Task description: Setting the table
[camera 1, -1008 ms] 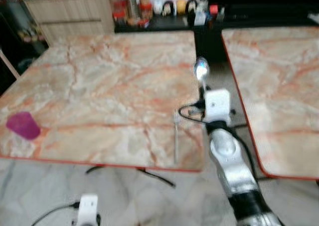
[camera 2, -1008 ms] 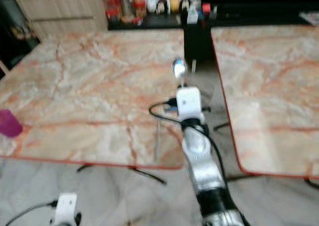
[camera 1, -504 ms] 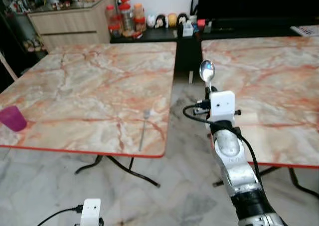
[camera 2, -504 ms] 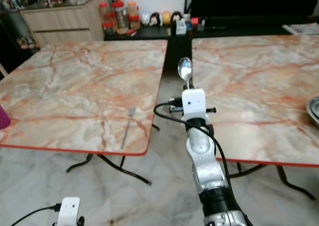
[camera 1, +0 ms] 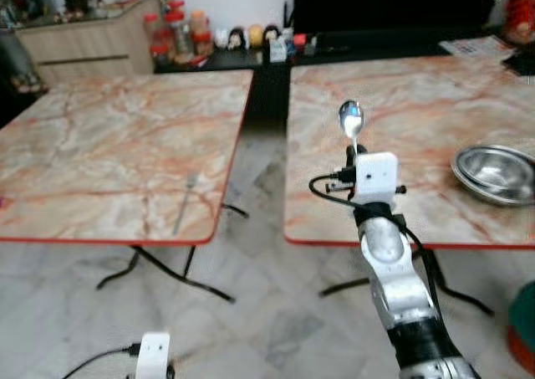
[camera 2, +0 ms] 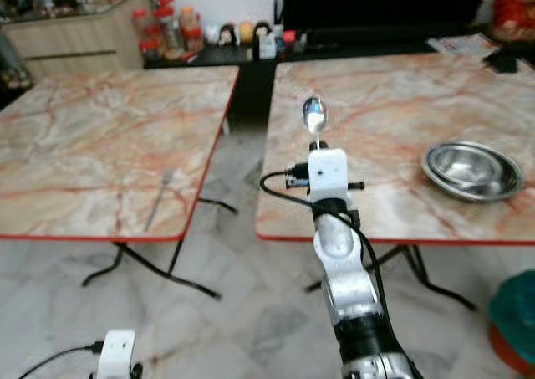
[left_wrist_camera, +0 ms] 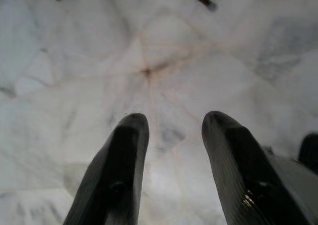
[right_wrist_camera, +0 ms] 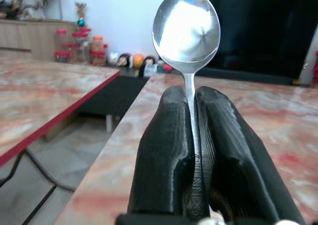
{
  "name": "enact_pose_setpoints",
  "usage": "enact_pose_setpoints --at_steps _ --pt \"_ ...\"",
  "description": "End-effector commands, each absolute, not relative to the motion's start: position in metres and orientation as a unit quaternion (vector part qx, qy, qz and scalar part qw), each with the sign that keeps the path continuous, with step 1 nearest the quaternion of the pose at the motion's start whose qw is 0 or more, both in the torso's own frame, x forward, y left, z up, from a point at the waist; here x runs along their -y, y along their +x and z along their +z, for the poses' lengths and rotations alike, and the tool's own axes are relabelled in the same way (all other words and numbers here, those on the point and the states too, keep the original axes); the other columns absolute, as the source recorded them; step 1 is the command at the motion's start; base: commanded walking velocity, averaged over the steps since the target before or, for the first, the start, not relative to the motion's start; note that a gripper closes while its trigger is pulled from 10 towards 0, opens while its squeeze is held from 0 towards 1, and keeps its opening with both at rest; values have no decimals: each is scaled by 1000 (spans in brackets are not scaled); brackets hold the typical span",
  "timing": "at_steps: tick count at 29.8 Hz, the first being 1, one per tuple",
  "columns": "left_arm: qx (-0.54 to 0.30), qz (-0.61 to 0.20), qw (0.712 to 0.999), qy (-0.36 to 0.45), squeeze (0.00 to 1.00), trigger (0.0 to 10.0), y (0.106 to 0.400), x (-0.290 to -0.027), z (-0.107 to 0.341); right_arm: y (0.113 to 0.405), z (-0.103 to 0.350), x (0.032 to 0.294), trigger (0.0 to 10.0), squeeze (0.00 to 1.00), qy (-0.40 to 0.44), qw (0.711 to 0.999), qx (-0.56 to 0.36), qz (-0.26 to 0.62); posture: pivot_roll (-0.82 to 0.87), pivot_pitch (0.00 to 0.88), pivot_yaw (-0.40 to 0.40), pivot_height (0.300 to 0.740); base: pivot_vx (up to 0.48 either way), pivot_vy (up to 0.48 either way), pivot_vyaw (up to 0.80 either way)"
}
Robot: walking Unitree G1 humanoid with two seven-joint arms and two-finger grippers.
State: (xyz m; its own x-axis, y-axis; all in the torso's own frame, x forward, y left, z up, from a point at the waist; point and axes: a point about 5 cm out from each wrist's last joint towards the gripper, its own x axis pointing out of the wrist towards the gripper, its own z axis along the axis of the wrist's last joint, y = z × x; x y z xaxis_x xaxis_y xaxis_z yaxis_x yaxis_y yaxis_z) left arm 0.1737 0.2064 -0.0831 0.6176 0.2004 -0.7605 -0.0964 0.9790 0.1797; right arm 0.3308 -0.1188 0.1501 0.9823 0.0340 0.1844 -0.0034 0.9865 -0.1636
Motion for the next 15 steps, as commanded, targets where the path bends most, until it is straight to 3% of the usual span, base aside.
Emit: enact_pose_setpoints --at_steps 1,15 --pt "-424 87 899 67 0 10000 177 -210 -81 333 158 119 10000 0 -81 991 106 7 -30 3 98 740 0 -424 0" --pt "-420 84 901 62 0 10000 182 -207 -79 335 161 126 10000 0 -84 991 106 -10 -44 13 103 740 0 -423 0"
